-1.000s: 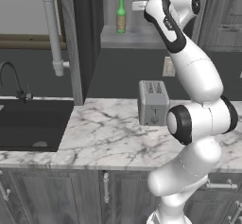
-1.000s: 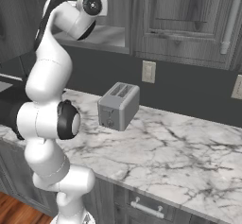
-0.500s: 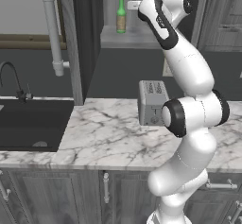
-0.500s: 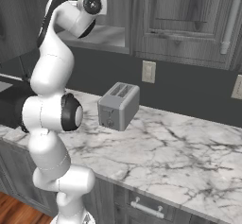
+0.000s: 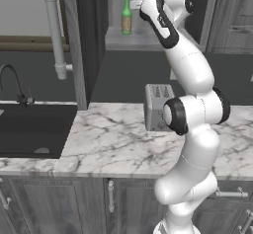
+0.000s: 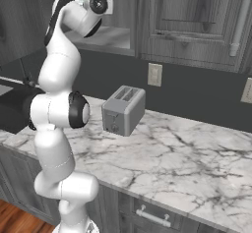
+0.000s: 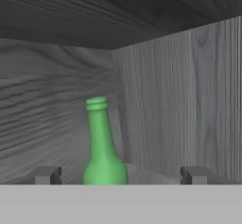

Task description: Get the candle and the beer from the cabinet and move them to the dining counter.

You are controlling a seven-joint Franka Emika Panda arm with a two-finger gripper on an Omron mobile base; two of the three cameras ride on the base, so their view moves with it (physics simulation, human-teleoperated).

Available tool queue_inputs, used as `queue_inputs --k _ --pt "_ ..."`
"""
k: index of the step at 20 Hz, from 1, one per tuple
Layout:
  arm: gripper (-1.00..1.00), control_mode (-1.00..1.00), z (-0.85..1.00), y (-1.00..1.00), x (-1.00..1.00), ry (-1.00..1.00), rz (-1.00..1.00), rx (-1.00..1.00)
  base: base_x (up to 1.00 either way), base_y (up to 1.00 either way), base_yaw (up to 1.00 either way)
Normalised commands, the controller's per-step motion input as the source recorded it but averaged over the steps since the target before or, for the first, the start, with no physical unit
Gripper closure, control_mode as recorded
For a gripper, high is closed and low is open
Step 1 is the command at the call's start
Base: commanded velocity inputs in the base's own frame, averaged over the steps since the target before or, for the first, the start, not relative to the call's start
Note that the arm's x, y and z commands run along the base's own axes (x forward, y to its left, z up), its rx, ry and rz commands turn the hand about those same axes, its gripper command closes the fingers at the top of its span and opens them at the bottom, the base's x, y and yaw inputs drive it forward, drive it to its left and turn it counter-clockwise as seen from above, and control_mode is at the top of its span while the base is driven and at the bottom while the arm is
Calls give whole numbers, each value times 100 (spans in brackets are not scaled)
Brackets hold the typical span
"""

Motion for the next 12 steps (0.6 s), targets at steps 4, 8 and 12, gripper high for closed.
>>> queue_inputs --k 4,8,12 --pt "-100 -100 0 2 29 0 0 -2 0 0 0" --pt "-100 -100 0 2 24 0 0 -4 0 0 0" --pt "-100 -100 0 4 18 -1 0 -6 0 0 0"
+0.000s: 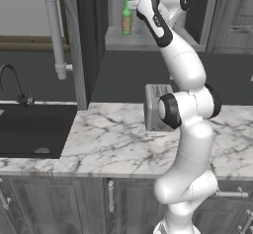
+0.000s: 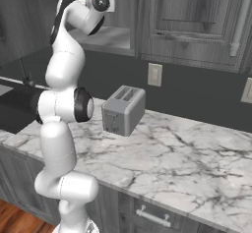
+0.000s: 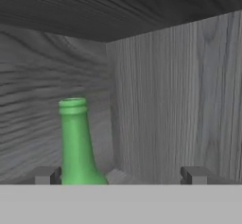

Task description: Get the candle and the beer from the cabinet and move them to the dining counter.

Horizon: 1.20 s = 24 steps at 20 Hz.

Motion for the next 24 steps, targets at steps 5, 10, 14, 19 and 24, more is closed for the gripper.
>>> queue_inputs --k 5,10,14,19,24 --pt "-100 -100 0 6 5 -2 0 -6 0 0 0" --pt "-100 -100 0 18 0 0 0 -2 0 0 0" --pt "-100 -100 0 24 0 0 1 -2 0 0 0" --pt "-100 -100 0 23 2 0 2 0 0 0 0" --pt "-100 -100 0 6 6 0 1 0 0 0 0"
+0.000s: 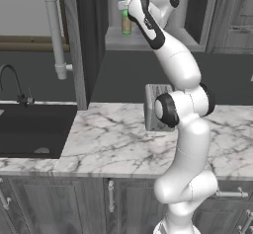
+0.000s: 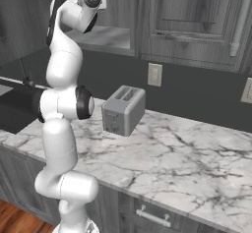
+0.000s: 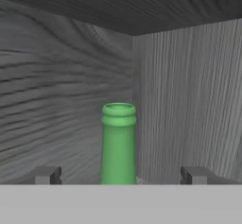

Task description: Get the candle and the beer from the cabinet and move them to the dining counter.

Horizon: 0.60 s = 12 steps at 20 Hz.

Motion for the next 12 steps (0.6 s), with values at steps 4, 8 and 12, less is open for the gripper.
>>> queue_inputs --k 4,8,12 --pt "-100 -100 0 0 4 0 0 0 0 0 0" --pt "-100 -100 0 0 3 0 0 0 0 0 0" --pt "-100 -100 0 0 13 0 0 0 0 0 0"
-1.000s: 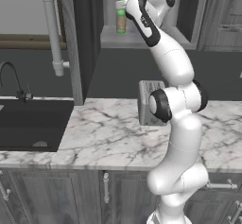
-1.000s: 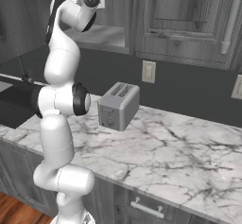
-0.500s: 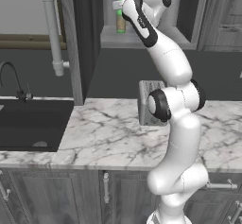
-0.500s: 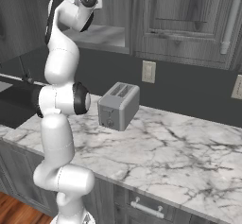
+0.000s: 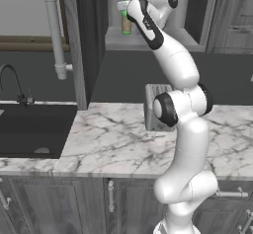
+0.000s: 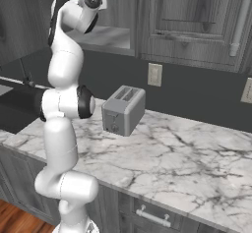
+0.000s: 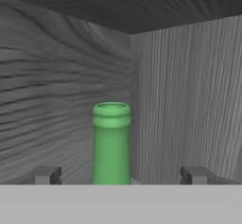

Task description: Get the candle and the beer from the cabinet and move them to the dining counter.

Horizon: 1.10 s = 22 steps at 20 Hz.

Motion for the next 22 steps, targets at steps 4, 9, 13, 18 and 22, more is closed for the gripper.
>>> queue_inputs --k 4,9,13,18,22 --pt "-100 -100 0 0 16 0 0 0 0 0 0" --pt "-100 -100 0 1 9 0 0 0 0 0 0" --pt "-100 -100 0 2 1 0 0 0 0 0 0" --pt "-100 -100 0 3 5 0 0 0 0 0 0" --pt "-100 -100 0 0 0 0 0 0 0 0 0"
